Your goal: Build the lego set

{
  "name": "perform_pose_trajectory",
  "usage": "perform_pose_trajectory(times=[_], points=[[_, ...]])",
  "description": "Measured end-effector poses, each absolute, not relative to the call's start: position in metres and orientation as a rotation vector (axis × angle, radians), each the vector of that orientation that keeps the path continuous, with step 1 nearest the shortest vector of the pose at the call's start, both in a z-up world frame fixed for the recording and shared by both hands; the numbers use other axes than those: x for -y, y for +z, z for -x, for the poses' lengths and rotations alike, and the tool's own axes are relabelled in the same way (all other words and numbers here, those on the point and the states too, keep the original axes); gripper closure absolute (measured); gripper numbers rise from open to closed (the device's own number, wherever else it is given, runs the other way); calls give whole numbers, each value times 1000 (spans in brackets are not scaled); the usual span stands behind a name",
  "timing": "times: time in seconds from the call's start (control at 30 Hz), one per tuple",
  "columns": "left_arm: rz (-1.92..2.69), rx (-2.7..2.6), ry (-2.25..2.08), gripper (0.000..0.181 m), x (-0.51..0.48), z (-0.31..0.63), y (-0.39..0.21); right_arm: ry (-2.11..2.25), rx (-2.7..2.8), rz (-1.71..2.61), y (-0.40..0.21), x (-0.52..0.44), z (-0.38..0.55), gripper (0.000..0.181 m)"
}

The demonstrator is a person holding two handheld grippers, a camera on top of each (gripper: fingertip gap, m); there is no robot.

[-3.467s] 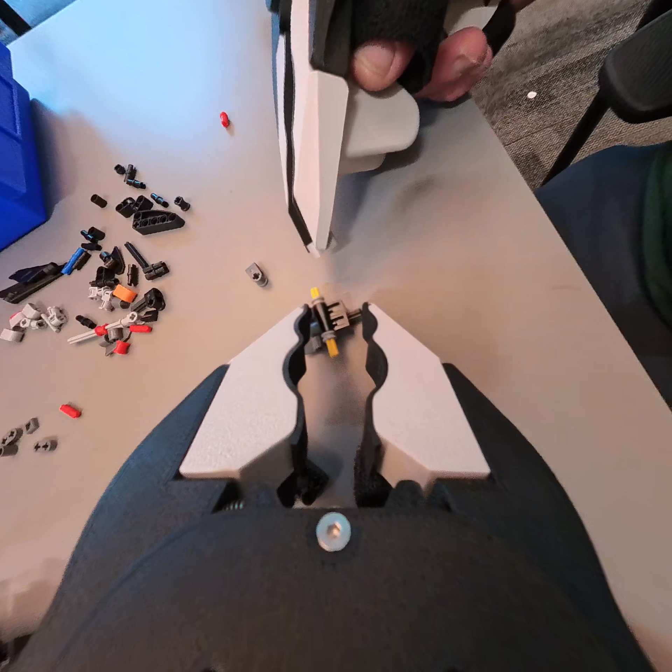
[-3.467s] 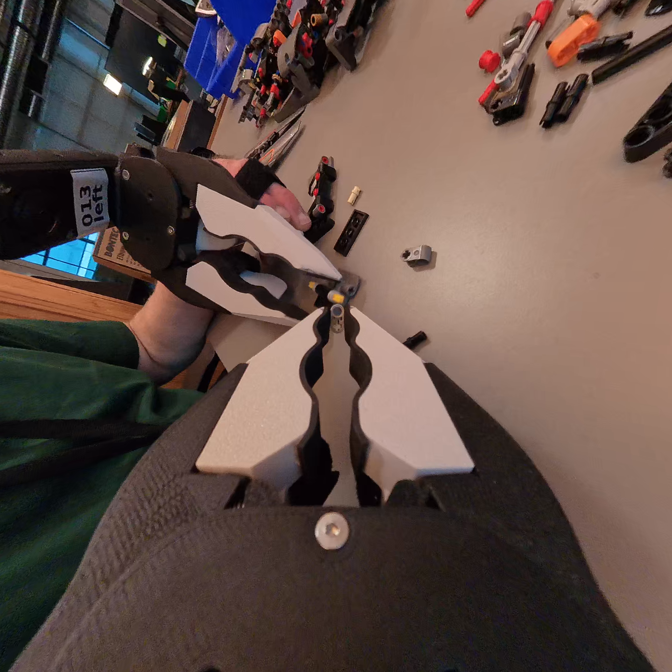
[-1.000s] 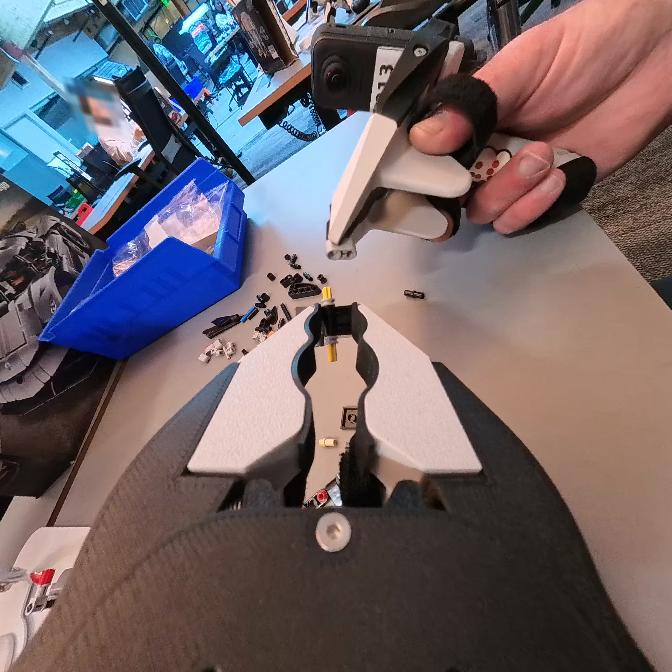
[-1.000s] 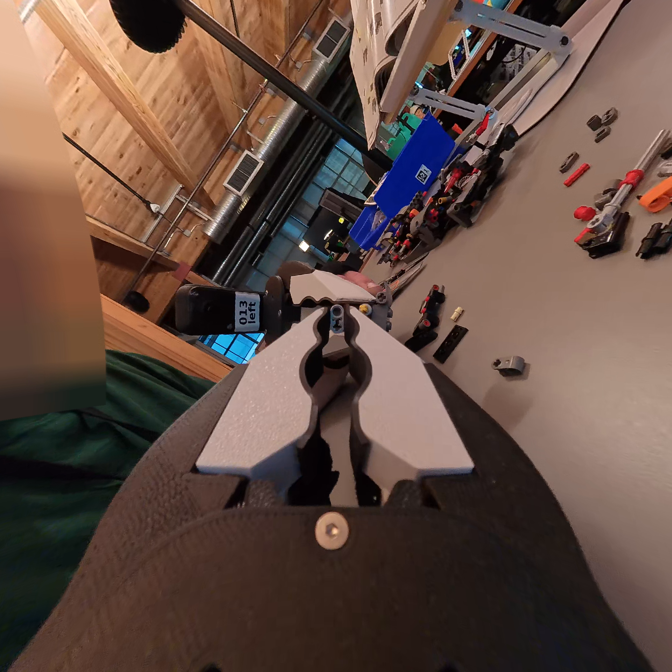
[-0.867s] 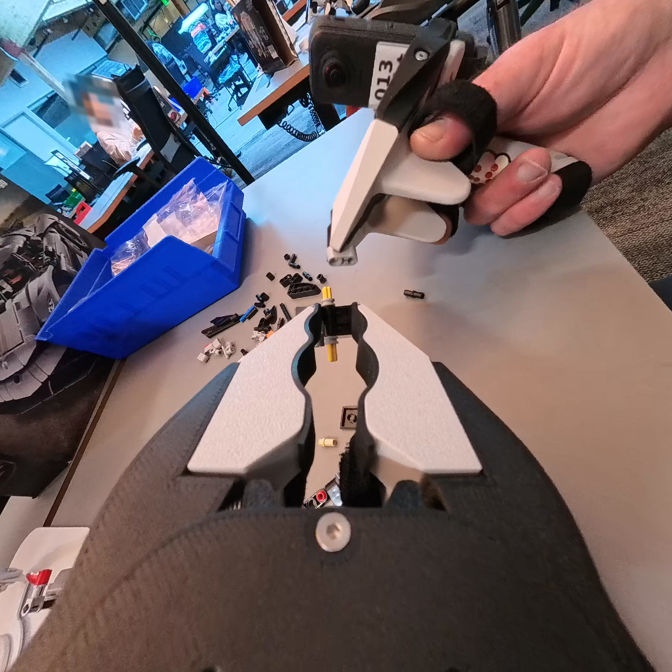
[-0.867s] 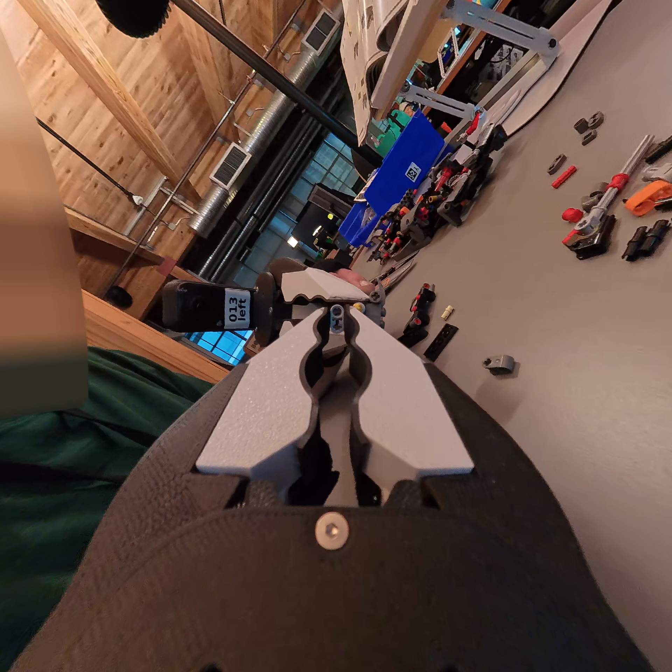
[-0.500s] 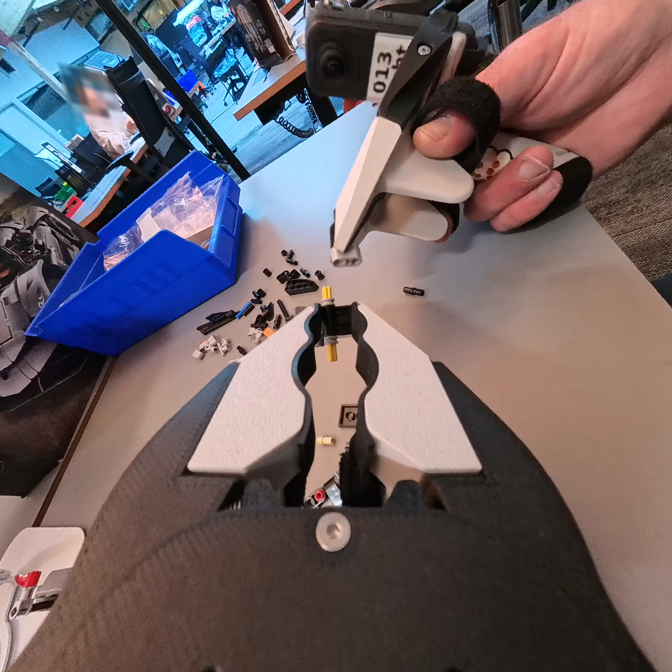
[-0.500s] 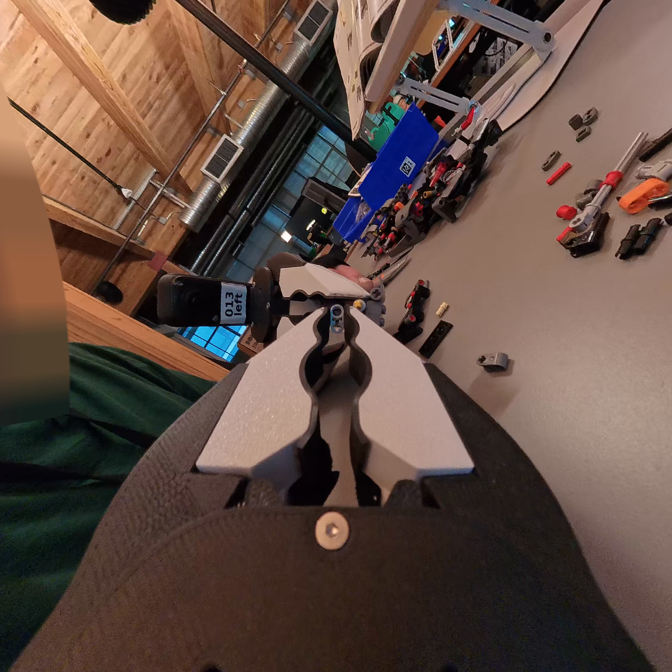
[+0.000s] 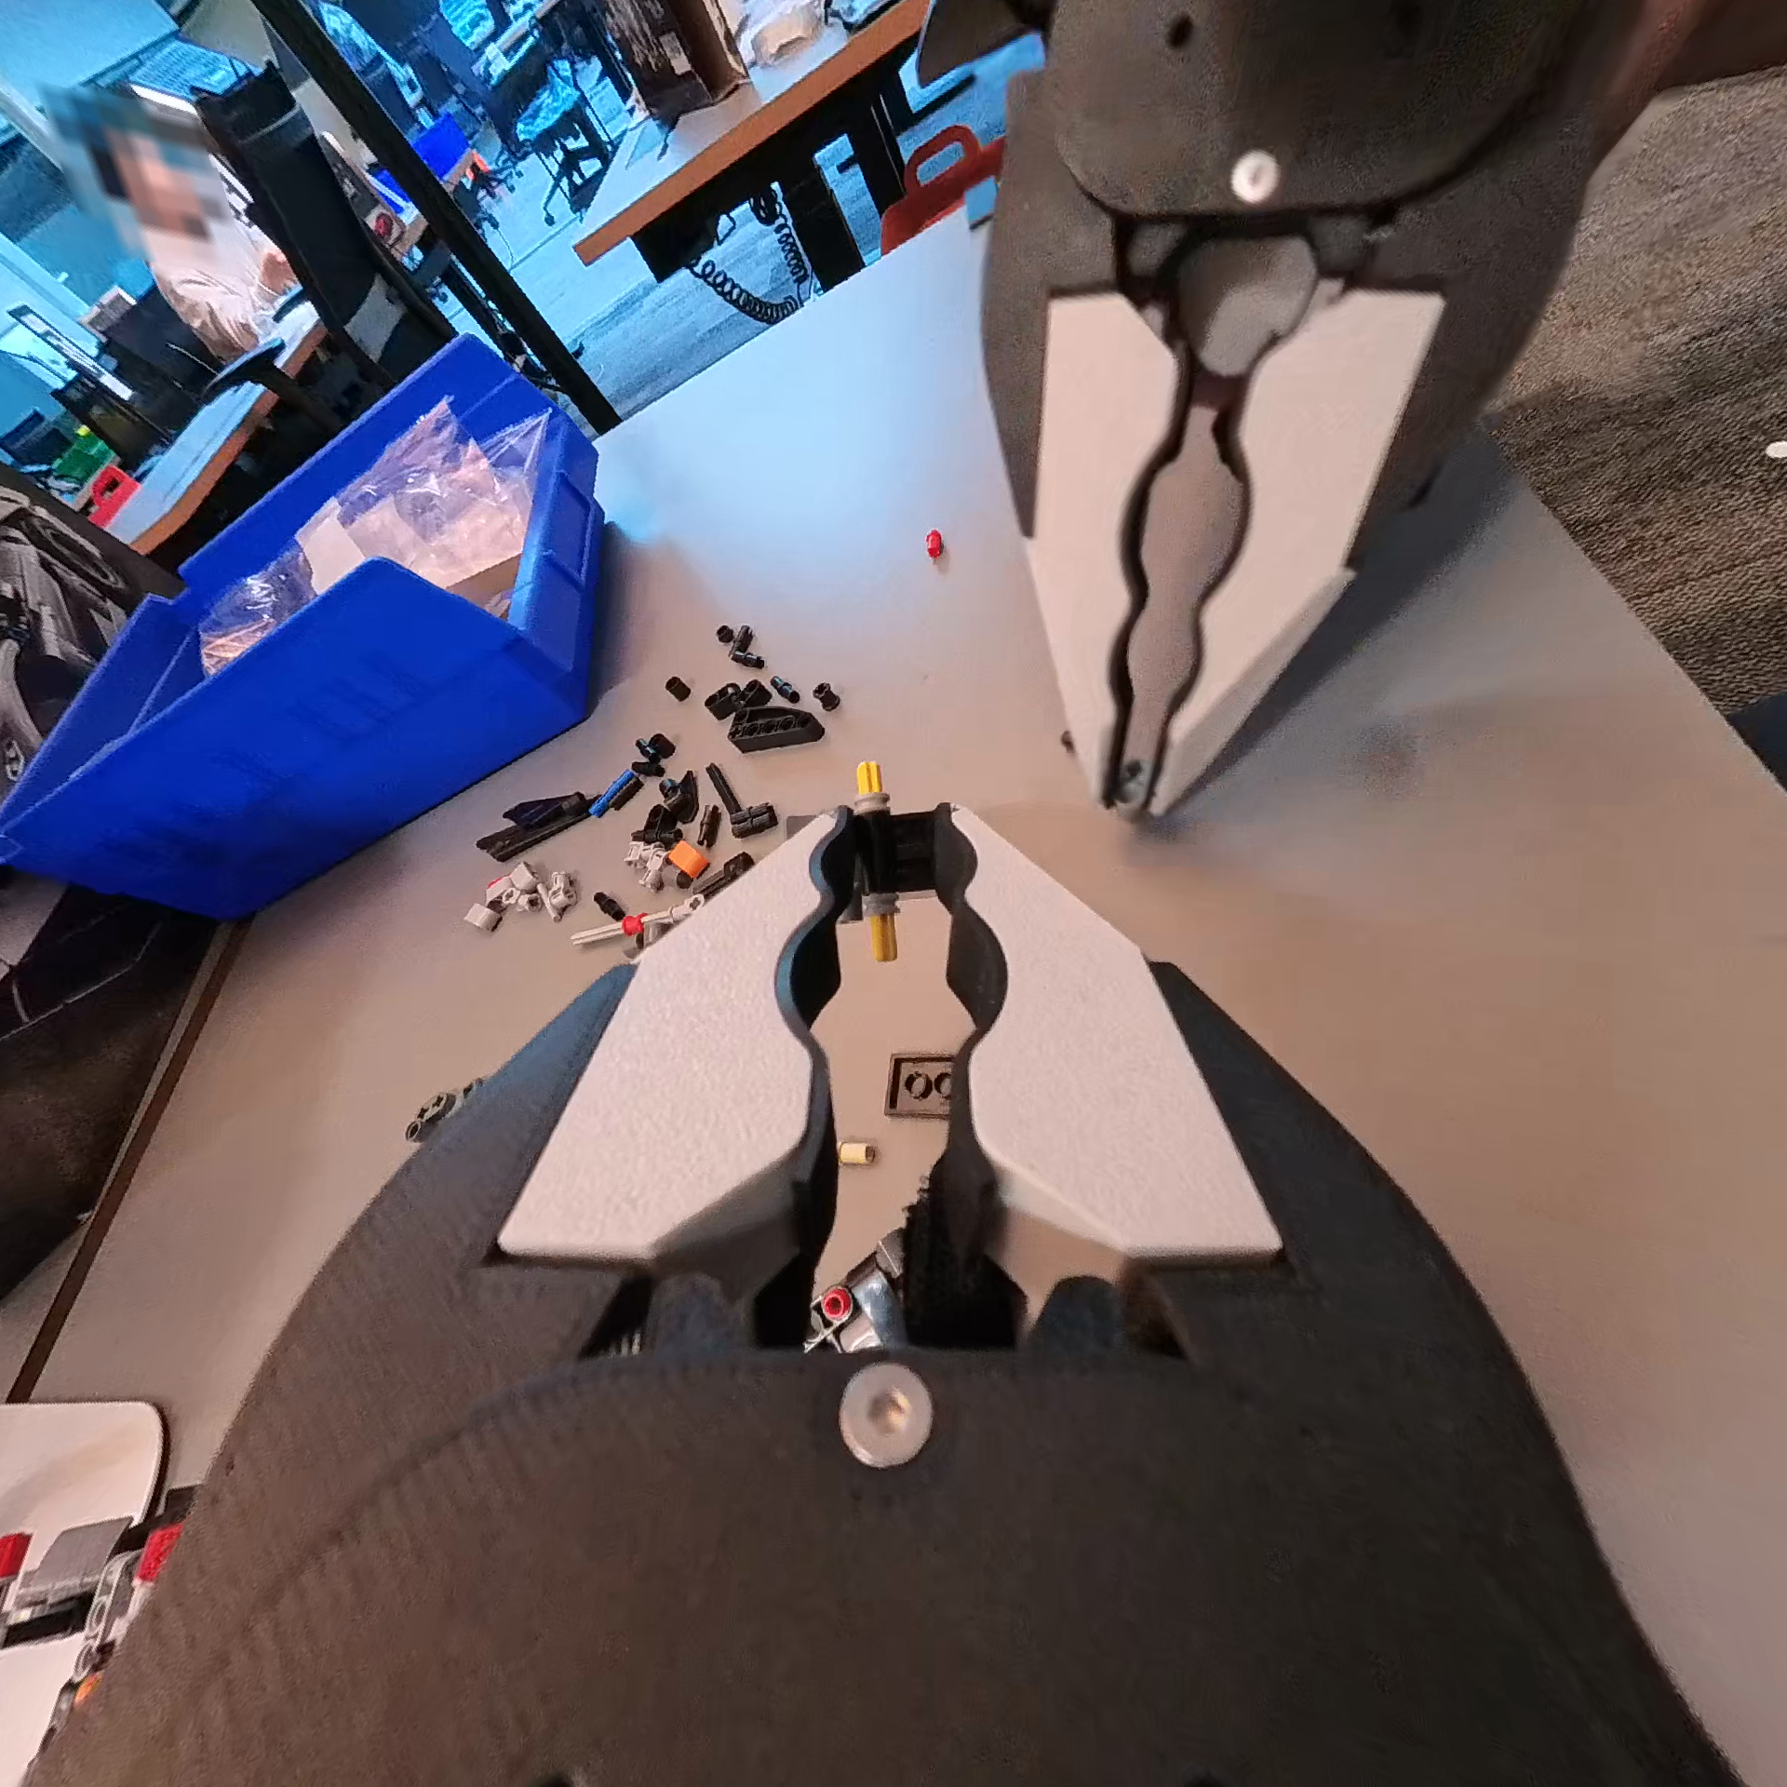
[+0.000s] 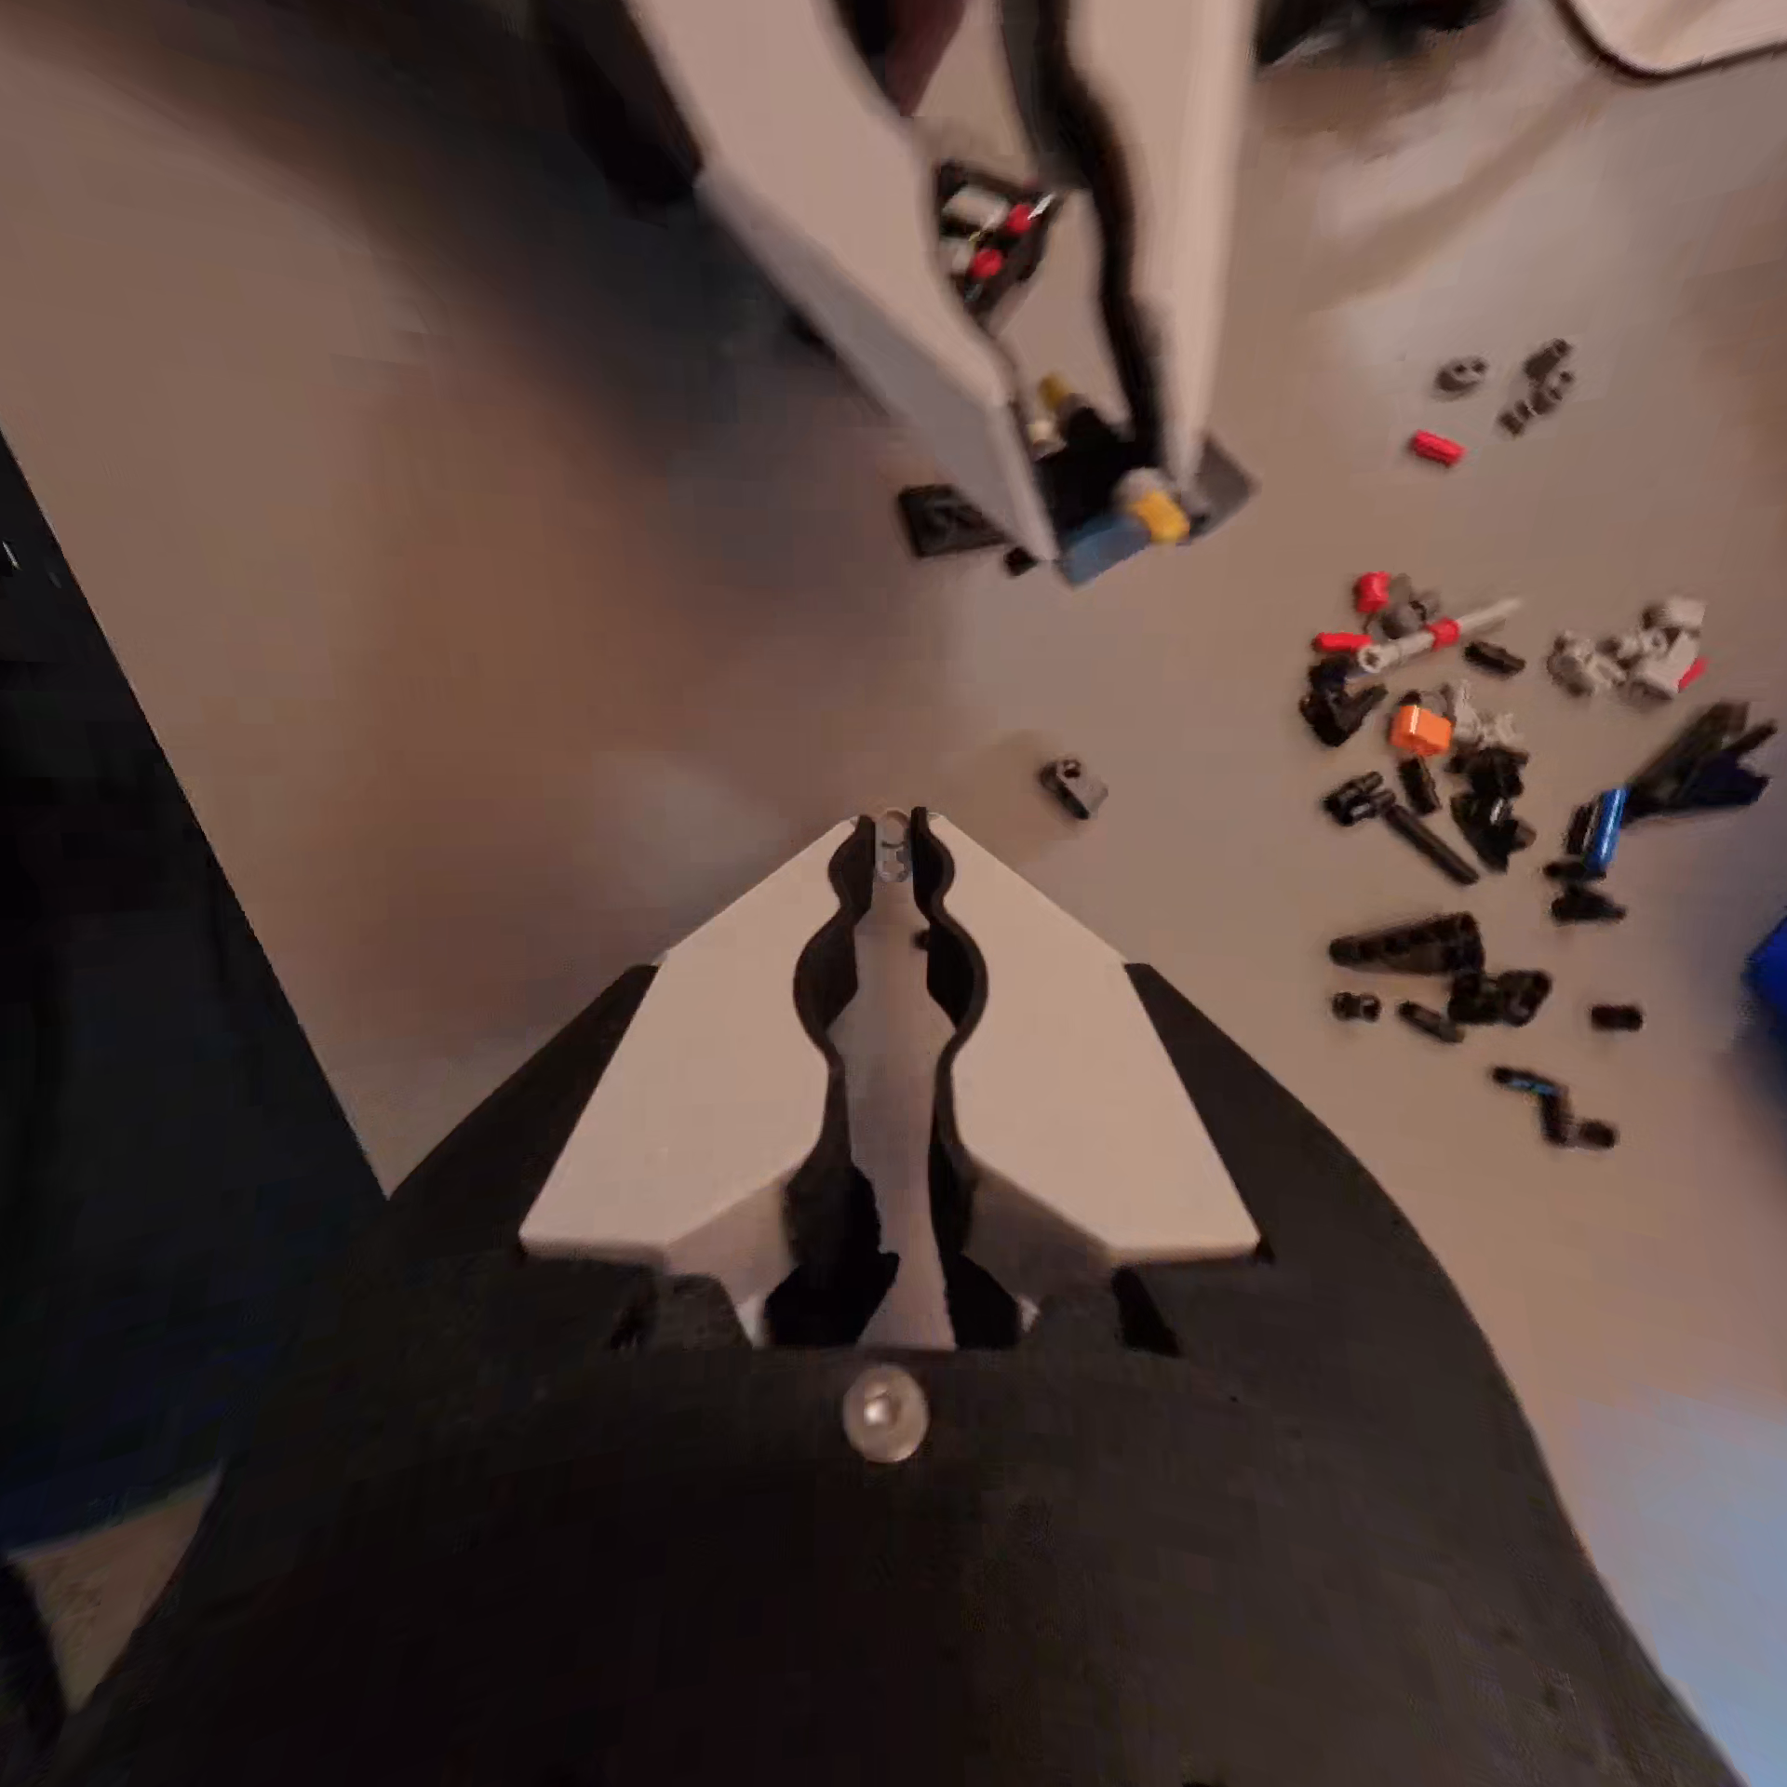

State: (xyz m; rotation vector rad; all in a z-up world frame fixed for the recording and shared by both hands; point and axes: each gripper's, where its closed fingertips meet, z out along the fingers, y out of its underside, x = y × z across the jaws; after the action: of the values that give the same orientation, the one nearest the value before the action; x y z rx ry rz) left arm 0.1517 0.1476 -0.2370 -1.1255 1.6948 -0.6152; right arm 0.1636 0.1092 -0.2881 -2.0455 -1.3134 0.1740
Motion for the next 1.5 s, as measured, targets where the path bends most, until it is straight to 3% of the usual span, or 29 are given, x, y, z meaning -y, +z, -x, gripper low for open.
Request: perform_pose_trajectory(times=[0.3, 0.97, 1.23, 1.43, 1.5], points=[[1126, -1704, -621, 167, -147, -152, -238, 237, 1289, 2060, -283, -93, -154, 158], [1120, -1705, -618, 167, -146, -154, -238, 225, 1112, 2125, -292, -68, -162, 181], [1127, -1702, -619, 167, -149, -154, -239, 171, 1090, 2061, -289, -69, -161, 181], [1131, -1702, -622, 167, -149, -154, -240, 275, 939, 2205, -286, -68, -167, 166], [1130, -1703, -623, 167, -149, -154, -240, 382, 825, 2275, -286, -64, -162, 150]])
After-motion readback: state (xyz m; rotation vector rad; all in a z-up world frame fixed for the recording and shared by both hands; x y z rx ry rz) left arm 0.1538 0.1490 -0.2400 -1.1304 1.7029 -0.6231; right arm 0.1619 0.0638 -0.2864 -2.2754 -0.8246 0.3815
